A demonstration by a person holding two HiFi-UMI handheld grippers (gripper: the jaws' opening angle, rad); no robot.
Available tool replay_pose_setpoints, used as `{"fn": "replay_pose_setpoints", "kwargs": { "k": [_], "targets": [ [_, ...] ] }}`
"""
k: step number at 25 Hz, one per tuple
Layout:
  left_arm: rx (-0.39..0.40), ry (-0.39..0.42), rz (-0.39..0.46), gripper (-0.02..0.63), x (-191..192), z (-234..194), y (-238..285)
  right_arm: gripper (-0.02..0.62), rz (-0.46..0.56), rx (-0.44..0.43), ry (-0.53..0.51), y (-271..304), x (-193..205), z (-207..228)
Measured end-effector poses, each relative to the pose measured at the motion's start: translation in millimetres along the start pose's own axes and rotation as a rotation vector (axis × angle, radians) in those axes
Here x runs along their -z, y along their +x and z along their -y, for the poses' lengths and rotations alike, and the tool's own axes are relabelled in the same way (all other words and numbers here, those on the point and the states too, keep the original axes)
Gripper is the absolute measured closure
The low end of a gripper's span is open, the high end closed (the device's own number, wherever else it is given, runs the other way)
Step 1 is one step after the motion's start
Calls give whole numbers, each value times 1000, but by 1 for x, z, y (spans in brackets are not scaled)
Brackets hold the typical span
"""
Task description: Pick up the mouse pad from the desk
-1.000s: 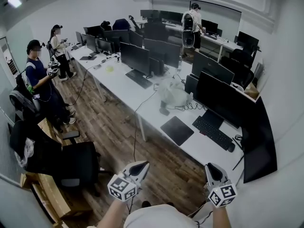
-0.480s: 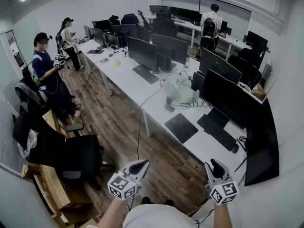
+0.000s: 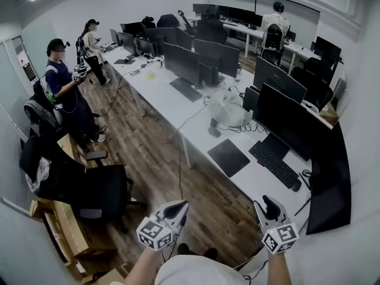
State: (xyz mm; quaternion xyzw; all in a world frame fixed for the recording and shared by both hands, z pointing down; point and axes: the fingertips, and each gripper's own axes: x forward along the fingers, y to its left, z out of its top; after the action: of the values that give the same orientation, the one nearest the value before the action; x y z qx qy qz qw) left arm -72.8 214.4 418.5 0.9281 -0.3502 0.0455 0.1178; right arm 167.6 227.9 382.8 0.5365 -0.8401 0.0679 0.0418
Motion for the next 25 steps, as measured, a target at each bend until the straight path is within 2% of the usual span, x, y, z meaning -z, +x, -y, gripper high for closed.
{"fn": "replay_pose_setpoints", "kwargs": {
  "k": [6, 14, 25],
  "targets": [
    [-16, -6, 5, 589, 0, 7, 7, 431, -8, -31, -7, -1, 10, 7],
    [-17, -15, -20, 589, 7, -3, 24, 425, -40, -12, 12, 3, 20, 19],
    [62, -15, -49, 589, 2, -43, 88, 419, -88, 57, 25, 43, 32, 52]
  ]
}}
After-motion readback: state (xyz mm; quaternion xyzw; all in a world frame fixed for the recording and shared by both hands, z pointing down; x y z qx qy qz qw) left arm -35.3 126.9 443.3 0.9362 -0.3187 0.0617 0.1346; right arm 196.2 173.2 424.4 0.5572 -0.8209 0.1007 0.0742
